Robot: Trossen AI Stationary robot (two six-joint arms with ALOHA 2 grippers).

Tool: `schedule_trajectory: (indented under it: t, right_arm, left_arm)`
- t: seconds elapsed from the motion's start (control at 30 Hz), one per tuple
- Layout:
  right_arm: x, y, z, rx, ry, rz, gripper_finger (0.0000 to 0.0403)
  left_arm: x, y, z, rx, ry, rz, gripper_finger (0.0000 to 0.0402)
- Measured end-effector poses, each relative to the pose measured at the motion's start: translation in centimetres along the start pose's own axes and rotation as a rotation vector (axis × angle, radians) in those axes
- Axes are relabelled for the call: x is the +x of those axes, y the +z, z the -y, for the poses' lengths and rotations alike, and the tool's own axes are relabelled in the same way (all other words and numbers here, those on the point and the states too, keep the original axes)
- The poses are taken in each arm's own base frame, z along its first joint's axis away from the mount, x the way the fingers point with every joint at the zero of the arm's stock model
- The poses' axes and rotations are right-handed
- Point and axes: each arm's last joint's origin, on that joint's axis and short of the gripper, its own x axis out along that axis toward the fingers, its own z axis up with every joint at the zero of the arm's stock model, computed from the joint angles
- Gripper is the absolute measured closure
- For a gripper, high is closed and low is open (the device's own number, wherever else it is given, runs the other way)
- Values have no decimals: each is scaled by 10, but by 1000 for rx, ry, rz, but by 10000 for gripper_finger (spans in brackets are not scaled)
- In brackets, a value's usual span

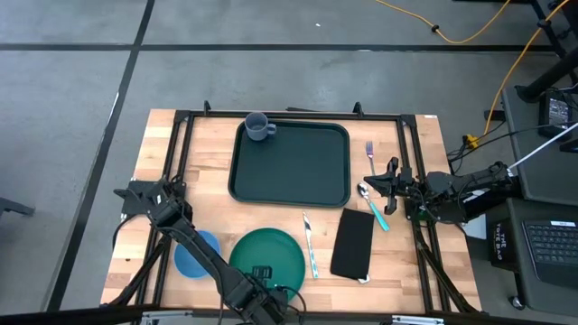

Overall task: Set up tray
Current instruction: Put the green plate on the green serving tray below the blue mug

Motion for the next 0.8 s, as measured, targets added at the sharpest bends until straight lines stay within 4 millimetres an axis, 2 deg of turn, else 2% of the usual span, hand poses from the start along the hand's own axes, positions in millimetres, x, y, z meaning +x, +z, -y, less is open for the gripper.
schedule_trajectory:
  t: [0.53, 0.8]
  right_arm:
    - [0, 0, 0, 0, -1, 0, 393]
    - [0, 0, 0, 0, -1, 0, 393]
  left_arm:
    - [0, -3, 3, -13, 40, 35, 268]
    - [-1, -12, 14, 7, 74, 70, 242]
